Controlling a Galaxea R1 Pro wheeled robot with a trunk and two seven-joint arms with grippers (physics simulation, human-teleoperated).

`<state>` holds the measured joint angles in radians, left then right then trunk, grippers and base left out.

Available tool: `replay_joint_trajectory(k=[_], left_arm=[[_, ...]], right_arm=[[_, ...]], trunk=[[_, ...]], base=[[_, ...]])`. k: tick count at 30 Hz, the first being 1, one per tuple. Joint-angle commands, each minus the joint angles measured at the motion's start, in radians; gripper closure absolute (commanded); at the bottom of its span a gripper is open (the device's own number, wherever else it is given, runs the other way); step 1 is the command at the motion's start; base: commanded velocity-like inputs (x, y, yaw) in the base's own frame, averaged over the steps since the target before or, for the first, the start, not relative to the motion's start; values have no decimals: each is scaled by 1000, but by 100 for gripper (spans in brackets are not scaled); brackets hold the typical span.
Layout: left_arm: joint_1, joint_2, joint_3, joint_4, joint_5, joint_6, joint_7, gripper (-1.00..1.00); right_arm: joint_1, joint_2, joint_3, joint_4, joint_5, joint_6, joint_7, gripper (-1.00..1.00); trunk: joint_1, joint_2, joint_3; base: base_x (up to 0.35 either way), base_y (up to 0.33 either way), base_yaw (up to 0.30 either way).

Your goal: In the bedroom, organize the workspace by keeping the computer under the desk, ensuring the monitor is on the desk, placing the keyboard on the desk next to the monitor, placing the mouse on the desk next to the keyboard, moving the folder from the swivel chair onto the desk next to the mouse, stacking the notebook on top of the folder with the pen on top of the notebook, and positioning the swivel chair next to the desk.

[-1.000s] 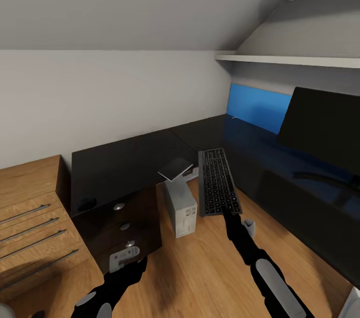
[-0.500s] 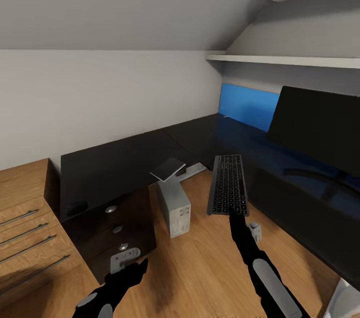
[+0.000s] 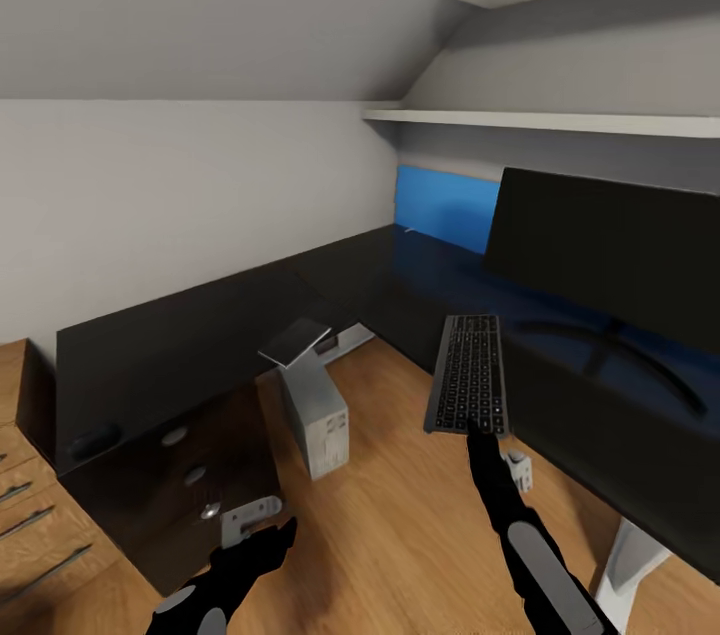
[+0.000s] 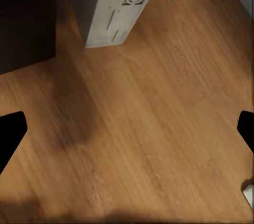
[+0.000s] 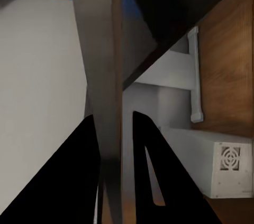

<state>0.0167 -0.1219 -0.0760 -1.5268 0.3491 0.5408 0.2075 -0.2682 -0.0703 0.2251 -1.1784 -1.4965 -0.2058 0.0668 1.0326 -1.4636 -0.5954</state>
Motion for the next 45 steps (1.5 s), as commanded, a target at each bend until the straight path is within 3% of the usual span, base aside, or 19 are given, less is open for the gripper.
replay_joint_trajectory(k=[1,13,24,45], left_arm=[[0,0,-1,-1,10,3,9,-100],[0,4,3,0,10,2,12,-100],[0,5,10,-1,10,2,12,-100],[0,5,10,-4,10,2,10,-100]], right_arm=[[-1,-1,2,13,-24,-8,-31,100],[-3,-2,3,31,-24,-10,-30,100],[-3,-2,3,31,-23,-10,-30,100],[-3,-2,2,33,-22,-11,-30,100]], trunk=[[0,0,-1],[0,0,-1],[0,0,-1],[0,0,-1]], base=[[0,0,-270],[-7,0,-270],[-274,0,-270],[-45,40,-270]])
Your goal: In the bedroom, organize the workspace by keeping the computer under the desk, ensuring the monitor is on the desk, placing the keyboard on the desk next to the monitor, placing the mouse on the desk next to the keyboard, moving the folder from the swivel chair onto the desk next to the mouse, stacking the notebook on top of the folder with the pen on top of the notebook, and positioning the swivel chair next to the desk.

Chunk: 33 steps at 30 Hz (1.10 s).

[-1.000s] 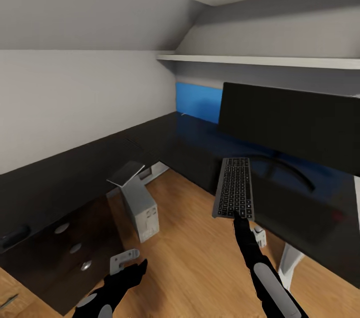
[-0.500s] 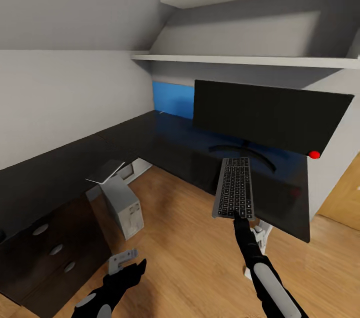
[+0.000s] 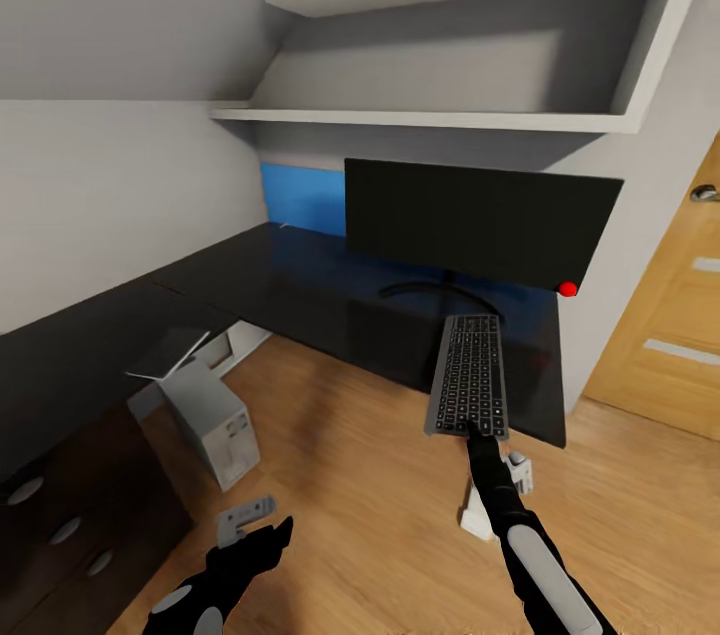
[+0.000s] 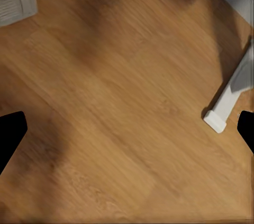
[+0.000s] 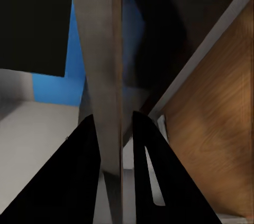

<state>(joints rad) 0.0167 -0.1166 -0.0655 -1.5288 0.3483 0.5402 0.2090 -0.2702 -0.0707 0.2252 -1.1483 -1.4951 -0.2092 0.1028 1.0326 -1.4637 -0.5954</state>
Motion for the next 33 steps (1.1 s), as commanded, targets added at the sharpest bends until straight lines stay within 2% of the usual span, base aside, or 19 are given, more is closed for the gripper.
replay_joint_trajectory(k=[1,19,23,27,30,33], left_arm=[[0,0,0,-2,11,3,9,-100],[0,0,-1,-4,11,3,8,-100],[0,0,-1,-4,11,3,8,-100],[0,0,-1,-4,11,3,7,-100],[0,0,-2,-4,11,3,7,-100],[0,0,-2,-4,11,3,7,-100]], right_arm=[[-1,-1,2,2,-24,-7,-66,100],[-1,-1,1,4,-25,-10,-62,100],[-1,4,6,4,-27,-74,-62,100],[-1,25,7,4,-29,-119,-61,100],[0,49,7,3,-29,-126,-59,100],[0,59,7,-1,-29,-127,-58,100]], trunk=[[0,0,-1],[0,0,-1],[0,0,-1],[0,0,-1],[0,0,-1],[0,0,-1]], base=[[-4,6,-270],[0,1,-270],[0,0,-266],[0,0,-111],[0,0,-22],[0,0,-6]])
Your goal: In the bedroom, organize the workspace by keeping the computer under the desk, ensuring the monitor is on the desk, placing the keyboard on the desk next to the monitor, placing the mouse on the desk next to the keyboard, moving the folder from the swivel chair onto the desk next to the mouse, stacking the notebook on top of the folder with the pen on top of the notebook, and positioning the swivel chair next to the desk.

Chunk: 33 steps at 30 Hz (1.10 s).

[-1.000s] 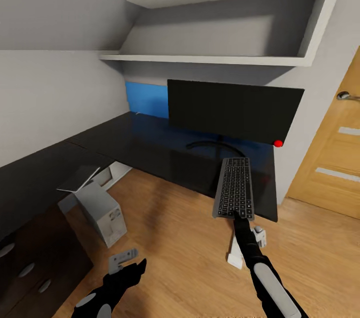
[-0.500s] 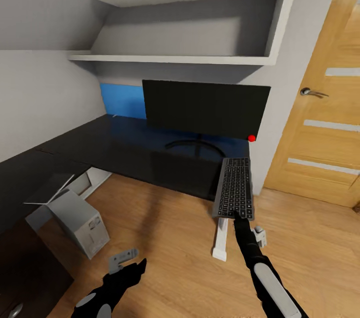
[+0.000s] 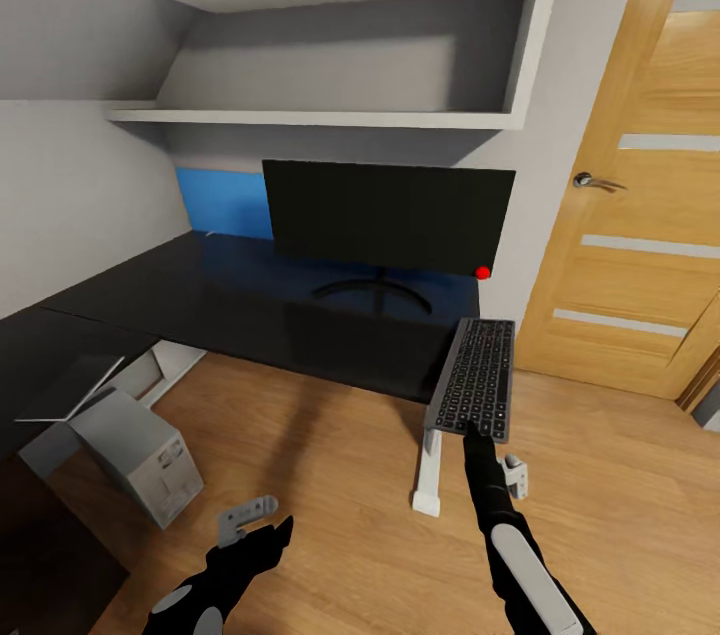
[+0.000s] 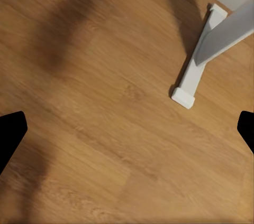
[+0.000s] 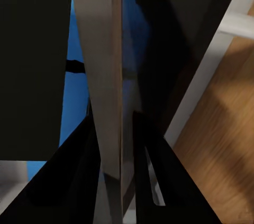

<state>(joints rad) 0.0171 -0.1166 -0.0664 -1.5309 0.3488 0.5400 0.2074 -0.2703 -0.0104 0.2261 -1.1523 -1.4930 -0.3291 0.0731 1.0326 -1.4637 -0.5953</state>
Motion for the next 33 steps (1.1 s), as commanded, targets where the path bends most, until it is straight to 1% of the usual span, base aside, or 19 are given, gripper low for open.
replay_joint_trajectory(k=[1,7,20,22,27,33], left_arm=[[0,0,-1,-2,11,3,9,-100],[0,0,-1,-2,10,3,9,-100],[0,0,-2,0,9,3,10,-100],[0,-1,-5,1,9,2,12,-100],[0,-2,-6,2,9,1,13,-100],[0,-2,-6,3,9,1,12,-100]], right_arm=[[-1,1,6,2,-32,-7,-27,100],[0,4,9,-1,-30,-9,-19,100],[0,3,1,2,-29,-14,-14,100],[0,3,1,3,-27,-16,-17,100],[0,3,0,5,-26,-27,-18,100],[0,3,-1,5,-27,-33,-19,100]], trunk=[[0,0,-1],[0,0,-1],[0,0,-1],[0,0,-1],[0,0,-5],[0,0,-12]], base=[[0,0,-2],[0,0,0],[0,1,0],[93,223,-5],[196,184,-127],[45,34,-173]])
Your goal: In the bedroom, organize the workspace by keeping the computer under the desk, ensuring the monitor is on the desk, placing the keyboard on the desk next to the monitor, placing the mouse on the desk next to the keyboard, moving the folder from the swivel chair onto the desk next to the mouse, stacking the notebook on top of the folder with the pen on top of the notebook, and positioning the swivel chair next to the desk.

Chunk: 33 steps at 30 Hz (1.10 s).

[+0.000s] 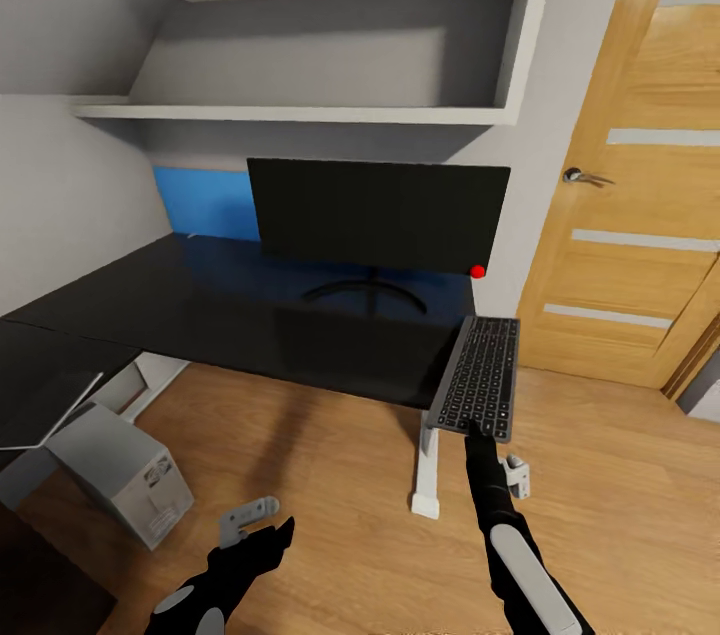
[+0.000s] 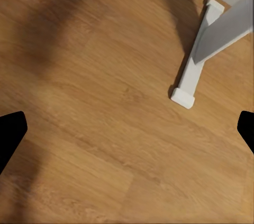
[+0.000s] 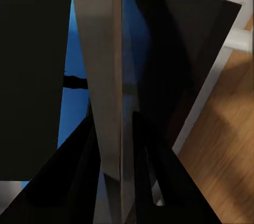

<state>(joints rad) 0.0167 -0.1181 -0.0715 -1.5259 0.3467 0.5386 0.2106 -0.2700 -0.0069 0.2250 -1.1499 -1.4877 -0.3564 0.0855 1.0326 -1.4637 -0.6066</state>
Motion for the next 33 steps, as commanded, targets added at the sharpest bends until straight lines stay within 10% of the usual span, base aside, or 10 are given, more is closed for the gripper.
replay_joint_trajectory(k=[1,33], left_arm=[[0,0,-1,-2,11,3,9,-100],[0,-6,-4,-4,13,3,7,-100]], right_arm=[[0,-1,0,3,-32,-6,-32,100],[-1,2,6,6,0,1,9,100]], trunk=[[0,0,-2],[0,0,-9]], base=[[7,5,-177],[0,52,-32]])
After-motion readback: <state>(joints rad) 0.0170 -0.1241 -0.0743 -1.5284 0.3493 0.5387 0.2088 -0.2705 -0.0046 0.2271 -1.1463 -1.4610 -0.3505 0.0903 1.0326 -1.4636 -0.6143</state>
